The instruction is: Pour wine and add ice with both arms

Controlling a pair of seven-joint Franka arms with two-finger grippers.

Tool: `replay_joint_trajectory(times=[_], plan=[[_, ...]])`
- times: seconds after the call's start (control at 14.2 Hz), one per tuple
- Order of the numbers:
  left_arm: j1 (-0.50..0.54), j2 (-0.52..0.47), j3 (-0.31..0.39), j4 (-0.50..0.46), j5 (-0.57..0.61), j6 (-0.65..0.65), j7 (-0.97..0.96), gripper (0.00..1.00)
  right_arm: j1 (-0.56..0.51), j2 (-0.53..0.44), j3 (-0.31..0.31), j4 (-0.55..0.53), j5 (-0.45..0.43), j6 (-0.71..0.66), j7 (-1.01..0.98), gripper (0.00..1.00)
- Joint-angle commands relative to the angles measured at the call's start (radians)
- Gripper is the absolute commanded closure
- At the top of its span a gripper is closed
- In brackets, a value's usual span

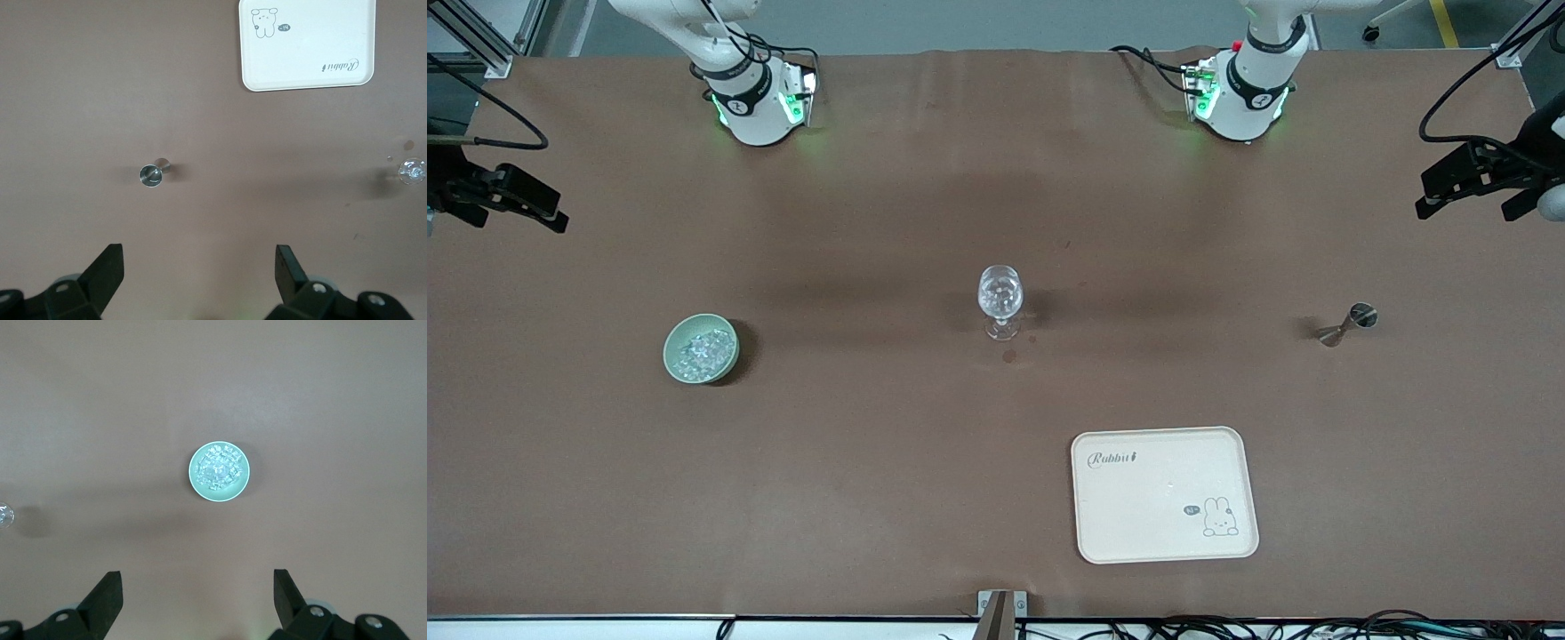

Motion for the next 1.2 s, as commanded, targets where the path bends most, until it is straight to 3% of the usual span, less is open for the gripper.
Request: replay_joint_trajectory(times=[0.0,0.42,0.71,0.99,1.13], plan=[[0.002,0.007,0.012,-0.001,0.015,-0.012,-0.031,0.0,0.006,-0.012,-0.001,-0.009,0.008,0.01,-0.008,0.0],[0.001,0.067,0.104,0.005,0.005,-0.01,-0.107,0.0,0.012,0.1,-0.002,-0.05,0.008,0.039,-0.009,0.0],[0.001,0.153,0.183,0.008,-0.044,-0.009,-0.235,0.0,0.006,0.108,-0.005,-0.249,0.005,0.217,-0.04,0.0],[0.001,0.253,0.341,0.008,-0.272,-0.007,-0.437,0.0,0.001,0.11,-0.007,-0.484,-0.007,0.497,-0.052,0.0],[0.001,0.306,0.439,0.008,-0.476,-0.006,-0.538,0.0,0.001,0.125,-0.01,-0.567,-0.007,0.628,-0.052,0.0]])
